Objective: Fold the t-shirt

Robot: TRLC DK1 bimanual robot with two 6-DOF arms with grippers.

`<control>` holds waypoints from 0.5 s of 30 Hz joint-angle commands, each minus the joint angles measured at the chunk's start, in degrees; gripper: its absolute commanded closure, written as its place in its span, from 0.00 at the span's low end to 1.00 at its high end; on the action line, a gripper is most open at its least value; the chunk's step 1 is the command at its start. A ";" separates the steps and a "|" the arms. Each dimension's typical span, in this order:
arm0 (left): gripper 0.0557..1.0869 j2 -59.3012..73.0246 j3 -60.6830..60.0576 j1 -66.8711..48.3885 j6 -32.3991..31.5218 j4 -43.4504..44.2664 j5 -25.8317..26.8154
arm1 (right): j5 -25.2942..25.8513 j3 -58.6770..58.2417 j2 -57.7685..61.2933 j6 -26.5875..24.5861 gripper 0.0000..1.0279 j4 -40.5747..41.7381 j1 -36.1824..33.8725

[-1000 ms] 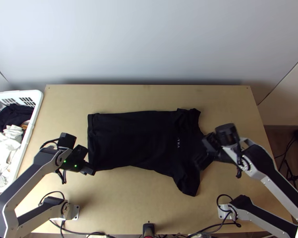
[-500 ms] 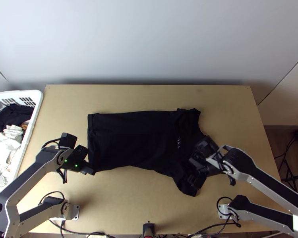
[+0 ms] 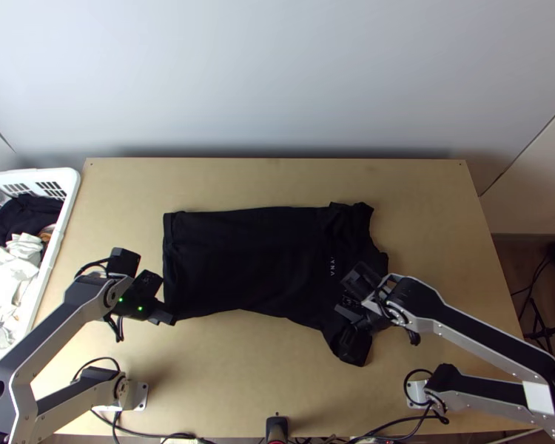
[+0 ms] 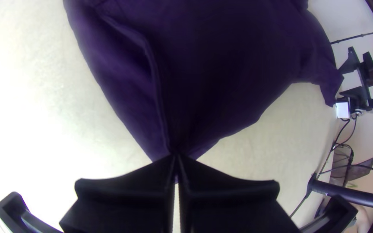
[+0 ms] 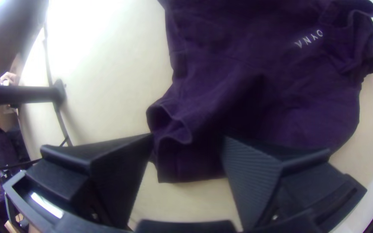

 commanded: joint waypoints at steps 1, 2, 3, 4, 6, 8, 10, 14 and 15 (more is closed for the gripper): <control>0.97 -0.20 0.31 3.41 1.55 -0.06 -0.09 | 0.04 -1.94 2.48 0.35 0.78 5.75 0.79; 0.97 -0.29 0.40 4.20 2.08 -0.15 -0.09 | 0.13 -2.03 2.48 0.35 0.88 6.27 0.70; 0.97 -0.38 0.57 4.81 2.34 -0.23 -0.09 | 0.13 -1.85 2.48 0.35 0.97 6.36 0.61; 0.97 -0.38 0.92 5.43 2.70 -0.41 -0.09 | 0.13 -1.59 2.48 0.44 0.97 6.36 0.35; 0.97 -0.64 1.98 6.75 3.31 -1.02 0.00 | 0.13 -0.71 2.13 0.53 0.97 5.92 -0.53; 0.97 -1.08 3.30 7.71 3.66 -1.82 -0.09 | 0.13 0.70 1.51 0.35 0.97 4.87 -2.02; 0.97 -1.61 4.88 8.77 3.84 -2.69 0.00 | 0.13 2.28 0.46 0.00 0.97 4.25 -4.05; 0.97 -2.23 7.16 10.62 4.19 -4.01 0.17 | 0.13 6.32 -1.21 -1.05 0.97 2.76 -7.83; 0.97 -2.23 7.60 10.97 4.19 -4.19 0.26 | 0.13 7.47 -1.30 -1.14 0.97 1.88 -8.26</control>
